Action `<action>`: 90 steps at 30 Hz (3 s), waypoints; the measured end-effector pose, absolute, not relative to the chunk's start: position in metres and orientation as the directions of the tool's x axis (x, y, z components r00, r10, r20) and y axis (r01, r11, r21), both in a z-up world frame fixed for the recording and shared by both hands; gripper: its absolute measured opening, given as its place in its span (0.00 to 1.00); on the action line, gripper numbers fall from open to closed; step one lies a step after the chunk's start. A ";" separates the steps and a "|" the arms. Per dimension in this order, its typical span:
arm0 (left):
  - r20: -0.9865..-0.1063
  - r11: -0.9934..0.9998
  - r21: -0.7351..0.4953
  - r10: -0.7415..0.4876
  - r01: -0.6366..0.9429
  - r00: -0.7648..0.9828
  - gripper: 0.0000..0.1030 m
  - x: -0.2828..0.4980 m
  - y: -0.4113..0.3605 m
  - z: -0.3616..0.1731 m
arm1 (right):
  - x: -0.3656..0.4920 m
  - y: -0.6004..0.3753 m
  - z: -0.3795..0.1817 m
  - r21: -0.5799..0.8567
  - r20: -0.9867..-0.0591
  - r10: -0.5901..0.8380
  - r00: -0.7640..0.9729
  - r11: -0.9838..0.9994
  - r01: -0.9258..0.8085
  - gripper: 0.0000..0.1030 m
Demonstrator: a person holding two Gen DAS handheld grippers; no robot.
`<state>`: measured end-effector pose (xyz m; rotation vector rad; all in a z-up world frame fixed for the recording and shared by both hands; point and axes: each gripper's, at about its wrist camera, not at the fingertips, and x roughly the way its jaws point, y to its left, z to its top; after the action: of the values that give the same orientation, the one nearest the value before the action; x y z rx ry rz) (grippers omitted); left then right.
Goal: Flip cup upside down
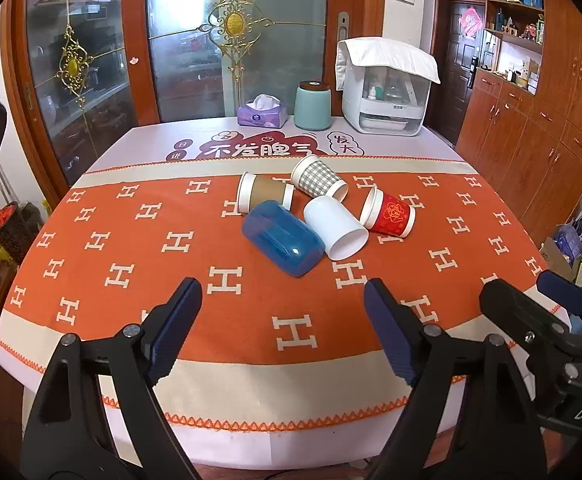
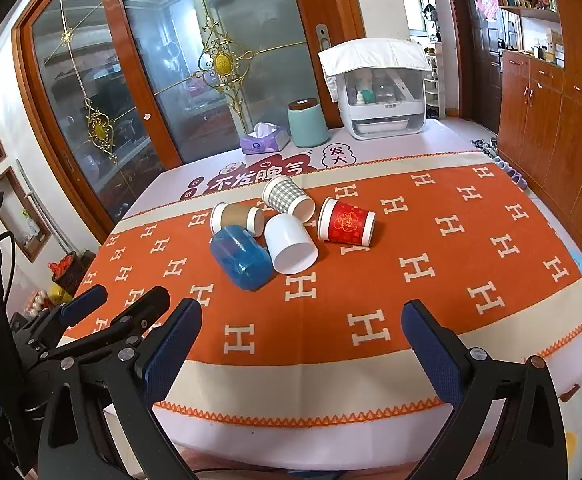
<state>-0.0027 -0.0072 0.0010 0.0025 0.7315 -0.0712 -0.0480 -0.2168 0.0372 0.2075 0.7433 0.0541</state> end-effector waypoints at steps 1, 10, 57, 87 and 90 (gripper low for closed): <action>-0.668 0.998 -0.023 -0.065 0.066 0.742 0.76 -0.002 -0.008 0.001 | -0.048 -0.218 0.038 0.207 -0.666 0.123 0.736 0.978 0.024 0.98; -0.664 0.998 -0.017 -0.053 0.055 0.746 0.72 -0.001 -0.006 0.000 | -0.046 -0.216 0.038 0.204 -0.666 0.120 0.737 0.979 0.025 0.98; -0.695 0.999 -0.005 -0.029 0.035 0.719 0.73 0.004 0.001 -0.009 | -0.046 -0.211 0.029 0.203 -0.670 0.125 0.731 0.979 0.018 0.98; -0.836 0.949 0.126 -0.056 0.290 0.546 0.74 0.094 0.002 -0.055 | 0.045 -0.189 0.011 0.180 -0.741 0.207 0.639 0.978 -0.108 0.98; -0.837 0.938 0.145 -0.053 0.314 0.545 0.74 0.116 0.010 -0.058 | 0.070 -0.189 0.006 0.174 -0.762 0.200 0.616 0.979 -0.102 0.96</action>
<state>0.1159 0.0095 -0.0581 0.2933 0.9735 -0.2212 0.0703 -0.1890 0.0059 0.1175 0.8903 0.1743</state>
